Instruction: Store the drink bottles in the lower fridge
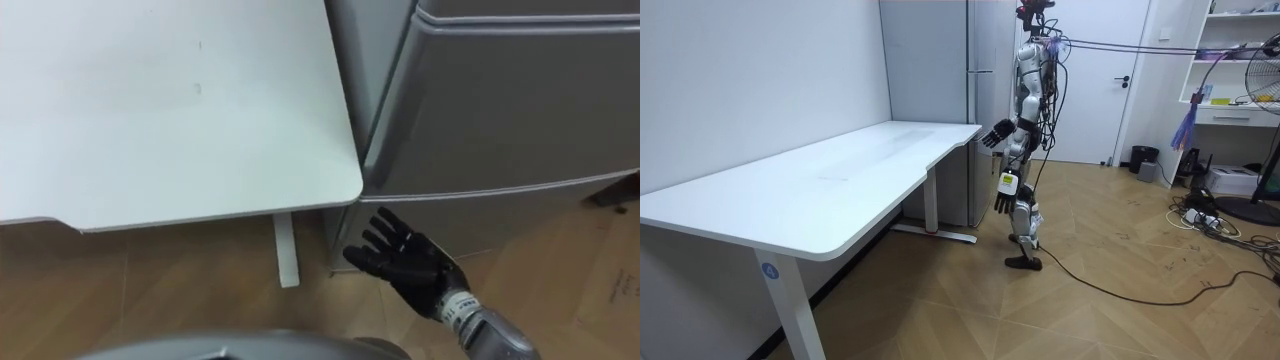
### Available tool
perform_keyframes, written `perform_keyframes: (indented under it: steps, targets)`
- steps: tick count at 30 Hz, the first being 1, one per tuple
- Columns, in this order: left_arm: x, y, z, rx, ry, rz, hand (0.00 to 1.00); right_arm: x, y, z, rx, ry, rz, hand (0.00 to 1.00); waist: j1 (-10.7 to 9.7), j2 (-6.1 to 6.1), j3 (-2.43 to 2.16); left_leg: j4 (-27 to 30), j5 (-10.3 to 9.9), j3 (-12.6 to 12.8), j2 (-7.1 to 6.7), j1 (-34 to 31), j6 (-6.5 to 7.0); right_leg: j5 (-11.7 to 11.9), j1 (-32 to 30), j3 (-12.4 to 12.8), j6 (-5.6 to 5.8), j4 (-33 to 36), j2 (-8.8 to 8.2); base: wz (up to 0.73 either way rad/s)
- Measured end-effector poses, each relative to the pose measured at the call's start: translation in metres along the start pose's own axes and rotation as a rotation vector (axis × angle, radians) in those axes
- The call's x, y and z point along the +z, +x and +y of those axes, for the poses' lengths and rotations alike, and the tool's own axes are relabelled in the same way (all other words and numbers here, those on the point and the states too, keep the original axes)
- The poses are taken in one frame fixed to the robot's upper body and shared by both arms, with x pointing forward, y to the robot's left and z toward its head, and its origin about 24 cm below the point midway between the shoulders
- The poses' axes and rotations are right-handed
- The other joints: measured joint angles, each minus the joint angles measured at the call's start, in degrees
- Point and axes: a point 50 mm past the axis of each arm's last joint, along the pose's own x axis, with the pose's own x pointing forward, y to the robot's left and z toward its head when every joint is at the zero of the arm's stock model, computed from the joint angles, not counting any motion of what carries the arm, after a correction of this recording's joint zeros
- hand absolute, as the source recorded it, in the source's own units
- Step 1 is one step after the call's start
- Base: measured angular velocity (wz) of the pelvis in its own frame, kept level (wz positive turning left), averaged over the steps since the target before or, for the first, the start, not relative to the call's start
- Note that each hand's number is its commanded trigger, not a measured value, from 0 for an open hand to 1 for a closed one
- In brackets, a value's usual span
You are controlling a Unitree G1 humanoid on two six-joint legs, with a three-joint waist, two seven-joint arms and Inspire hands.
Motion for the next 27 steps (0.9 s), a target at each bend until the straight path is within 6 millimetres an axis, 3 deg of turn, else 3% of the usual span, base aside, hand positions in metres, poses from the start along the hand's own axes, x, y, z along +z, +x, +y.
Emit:
perform_keyframes:
  steps: [13,21,27]
  targets:
    - [-0.005,0.000,0.001,0.022,-0.011,0.018,0.00,-0.033,-0.010,-0.039,-0.205,-0.120,0.251,0.00,-0.06,-0.42,0.09,0.20,0.01,-3.30,-0.30,0.11,0.03,-0.32,1.49,-1.35,0.42,-0.03,-0.27,0.13]
    - [-0.010,0.000,0.000,0.014,-0.052,0.031,0.00,-0.053,-0.018,-0.054,-0.308,-0.142,0.387,0.00,0.01,-0.67,0.28,0.36,0.03,-3.52,-0.45,0.19,0.05,-0.56,2.26,-1.25,0.78,-0.86,-0.49,0.02]
    - [-0.009,0.000,-0.001,0.011,-0.087,0.022,0.00,-0.060,-0.022,-0.057,-0.352,-0.112,0.392,0.00,-0.09,-0.74,0.42,0.46,0.03,-3.72,-0.44,0.38,0.05,-0.60,2.57,-1.47,0.82,-0.87,-0.50,0.02]
